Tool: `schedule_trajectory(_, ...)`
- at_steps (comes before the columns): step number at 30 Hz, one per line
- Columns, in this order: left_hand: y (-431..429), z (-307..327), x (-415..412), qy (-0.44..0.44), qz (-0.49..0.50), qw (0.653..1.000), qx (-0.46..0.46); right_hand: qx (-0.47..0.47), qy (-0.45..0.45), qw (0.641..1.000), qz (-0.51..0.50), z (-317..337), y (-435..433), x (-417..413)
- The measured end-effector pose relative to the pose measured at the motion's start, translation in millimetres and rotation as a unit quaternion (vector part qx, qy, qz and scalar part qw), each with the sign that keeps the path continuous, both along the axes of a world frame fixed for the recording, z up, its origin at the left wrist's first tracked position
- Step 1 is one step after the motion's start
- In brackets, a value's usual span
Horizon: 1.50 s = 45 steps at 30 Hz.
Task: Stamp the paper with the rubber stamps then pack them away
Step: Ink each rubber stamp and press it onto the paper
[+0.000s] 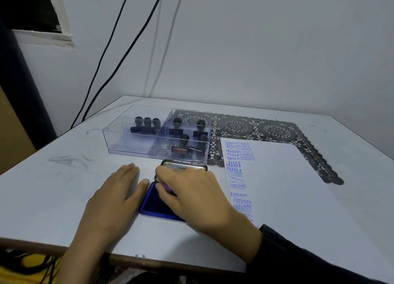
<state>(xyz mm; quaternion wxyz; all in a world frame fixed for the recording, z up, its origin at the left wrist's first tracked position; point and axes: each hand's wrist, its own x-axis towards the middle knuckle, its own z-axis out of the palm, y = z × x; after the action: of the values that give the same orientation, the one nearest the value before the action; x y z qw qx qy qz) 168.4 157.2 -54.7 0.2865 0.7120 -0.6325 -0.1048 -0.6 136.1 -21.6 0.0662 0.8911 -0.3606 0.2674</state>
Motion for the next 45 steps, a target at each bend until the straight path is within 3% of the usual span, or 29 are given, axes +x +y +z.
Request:
schedule_trajectory(5,1,1,0,0.001,0.002,1.000,-0.007,-0.003,0.002,1.000,0.003,2,1,-2)
schedule_trajectory(10,1,-1,1,0.024,-0.020,0.999,-0.025,0.139,-0.057,0.989,0.003,22,-15,-22)
schedule_trajectory(16,5,13,-27,0.084,-0.063,0.987,-0.122,0.155,-0.137,0.974,-0.096,59,-60,-91)
schedule_trajectory(20,6,24,-86,0.074,-0.143,0.975,-0.155,0.163,-0.166,0.957,-0.171,50,-97,-133)
schedule_trajectory(24,-1,25,-144,0.025,-0.228,0.967,-0.114,0.121,-0.144,0.964,-0.190,30,-114,-143)
schedule_trajectory(31,-21,5,-165,-0.081,-0.257,0.963,0.004,0.111,-0.114,0.979,-0.126,13,-122,-146)
schedule_trajectory(45,-19,3,-166,-0.100,-0.255,0.962,0.009,0.095,-0.118,0.977,-0.153,-4,-119,-140)
